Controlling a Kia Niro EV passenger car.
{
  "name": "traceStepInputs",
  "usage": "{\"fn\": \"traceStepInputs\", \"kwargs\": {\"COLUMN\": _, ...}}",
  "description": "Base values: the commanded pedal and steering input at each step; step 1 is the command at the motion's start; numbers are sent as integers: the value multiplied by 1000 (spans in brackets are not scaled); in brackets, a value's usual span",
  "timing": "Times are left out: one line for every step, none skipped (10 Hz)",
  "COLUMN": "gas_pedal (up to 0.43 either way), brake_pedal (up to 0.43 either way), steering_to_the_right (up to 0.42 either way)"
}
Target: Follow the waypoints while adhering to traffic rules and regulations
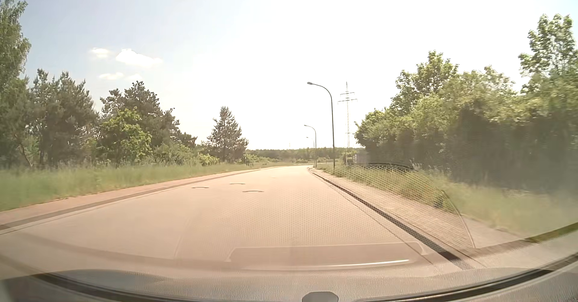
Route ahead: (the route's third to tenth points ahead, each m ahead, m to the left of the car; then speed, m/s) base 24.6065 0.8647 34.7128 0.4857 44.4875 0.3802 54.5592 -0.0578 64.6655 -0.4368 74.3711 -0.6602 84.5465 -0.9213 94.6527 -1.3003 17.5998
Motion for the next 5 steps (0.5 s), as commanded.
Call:
{"fn": "traceStepInputs", "kwargs": {"gas_pedal": 150, "brake_pedal": 0, "steering_to_the_right": 3}}
{"fn": "traceStepInputs", "kwargs": {"gas_pedal": 150, "brake_pedal": 0, "steering_to_the_right": 3}}
{"fn": "traceStepInputs", "kwargs": {"gas_pedal": 150, "brake_pedal": 0, "steering_to_the_right": 3}}
{"fn": "traceStepInputs", "kwargs": {"gas_pedal": 150, "brake_pedal": 0, "steering_to_the_right": 3}}
{"fn": "traceStepInputs", "kwargs": {"gas_pedal": 150, "brake_pedal": 0, "steering_to_the_right": 3}}
